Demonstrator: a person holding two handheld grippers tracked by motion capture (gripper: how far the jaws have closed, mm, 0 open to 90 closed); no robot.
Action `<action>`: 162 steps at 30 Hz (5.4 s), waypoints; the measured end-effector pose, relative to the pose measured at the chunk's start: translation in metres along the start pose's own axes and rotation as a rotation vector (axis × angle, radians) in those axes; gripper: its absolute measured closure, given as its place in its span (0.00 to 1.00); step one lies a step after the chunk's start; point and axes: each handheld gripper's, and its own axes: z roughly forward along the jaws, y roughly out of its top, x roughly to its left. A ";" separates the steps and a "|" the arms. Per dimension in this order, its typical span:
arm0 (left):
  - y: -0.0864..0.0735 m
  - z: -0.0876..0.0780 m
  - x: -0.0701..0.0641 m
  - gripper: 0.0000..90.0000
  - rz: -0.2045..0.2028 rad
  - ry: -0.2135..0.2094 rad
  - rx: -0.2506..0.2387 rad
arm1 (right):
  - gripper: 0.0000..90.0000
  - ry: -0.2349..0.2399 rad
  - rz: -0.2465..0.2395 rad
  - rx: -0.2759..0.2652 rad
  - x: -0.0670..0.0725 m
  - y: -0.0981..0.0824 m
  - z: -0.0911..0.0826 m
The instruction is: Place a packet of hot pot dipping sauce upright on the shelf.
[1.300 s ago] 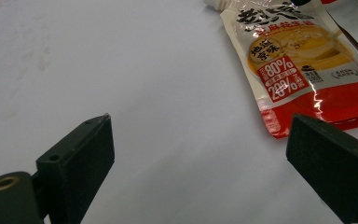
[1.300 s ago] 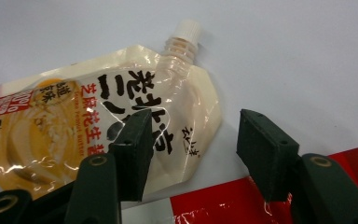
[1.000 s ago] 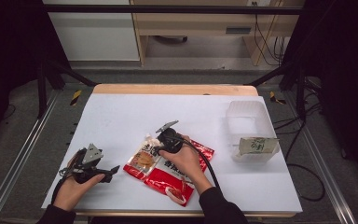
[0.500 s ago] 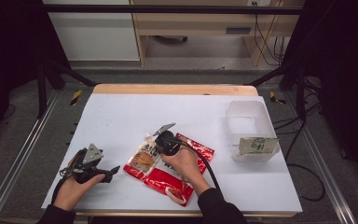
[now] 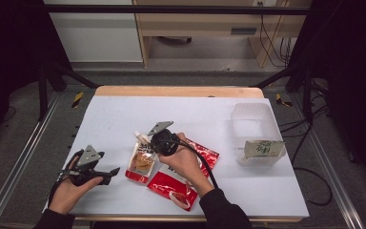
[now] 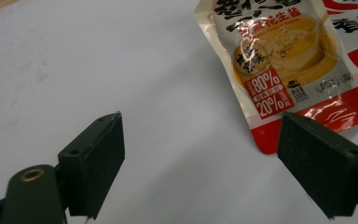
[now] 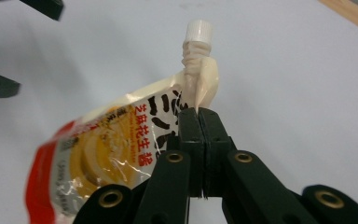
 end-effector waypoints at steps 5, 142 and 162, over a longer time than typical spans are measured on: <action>0.011 -0.011 0.008 0.18 0.006 -0.003 -0.017 | 1.00 0.060 -0.009 -0.053 0.004 0.014 -0.012; 0.031 -0.005 -0.016 0.09 0.056 -0.087 -0.042 | 0.98 -0.004 -0.382 0.202 -0.027 0.059 -0.134; -0.002 -0.009 -0.011 0.06 -0.001 0.022 -0.080 | 0.98 -0.050 -0.346 0.186 -0.050 0.038 -0.183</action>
